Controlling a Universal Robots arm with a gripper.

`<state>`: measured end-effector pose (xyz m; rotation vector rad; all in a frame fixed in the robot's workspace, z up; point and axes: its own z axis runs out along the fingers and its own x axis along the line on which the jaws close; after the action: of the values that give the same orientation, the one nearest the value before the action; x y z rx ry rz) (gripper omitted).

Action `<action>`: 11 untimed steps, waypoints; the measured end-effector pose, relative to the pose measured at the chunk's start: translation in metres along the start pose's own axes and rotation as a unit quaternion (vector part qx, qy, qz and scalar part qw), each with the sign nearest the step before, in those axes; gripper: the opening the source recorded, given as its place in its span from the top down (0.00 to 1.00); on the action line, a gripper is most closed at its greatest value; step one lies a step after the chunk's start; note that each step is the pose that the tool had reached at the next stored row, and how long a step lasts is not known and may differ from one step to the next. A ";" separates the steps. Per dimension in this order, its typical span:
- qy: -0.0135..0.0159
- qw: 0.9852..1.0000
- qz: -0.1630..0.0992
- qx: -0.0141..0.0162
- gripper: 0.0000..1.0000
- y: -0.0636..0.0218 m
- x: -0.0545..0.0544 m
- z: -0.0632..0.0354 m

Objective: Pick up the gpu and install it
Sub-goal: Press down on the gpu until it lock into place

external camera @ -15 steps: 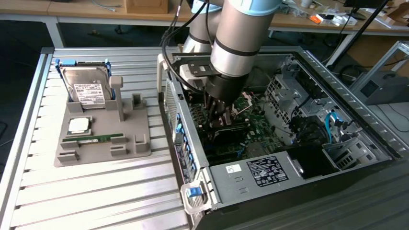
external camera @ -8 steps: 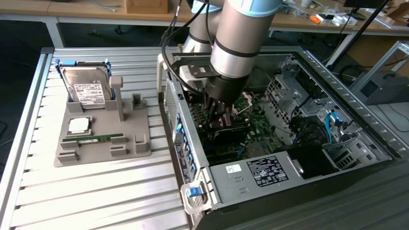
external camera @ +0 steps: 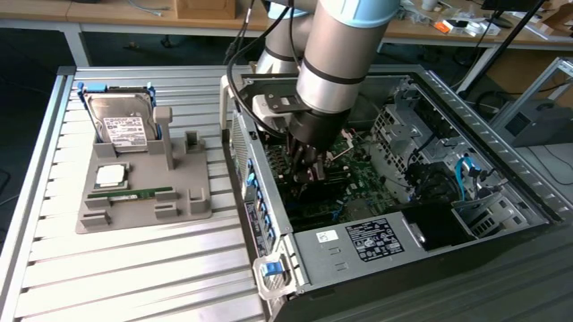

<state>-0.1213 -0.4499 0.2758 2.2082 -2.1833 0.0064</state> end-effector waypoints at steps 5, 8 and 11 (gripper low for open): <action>0.000 1.000 -0.001 0.000 0.89 0.0001 0.002 0.0000; 0.000 1.000 -0.001 0.000 0.89 0.0000 0.002 0.0000; 0.000 1.000 -0.001 0.000 0.89 0.0000 0.003 0.0001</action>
<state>-0.1213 -0.4527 0.2759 2.2095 -2.1819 0.0065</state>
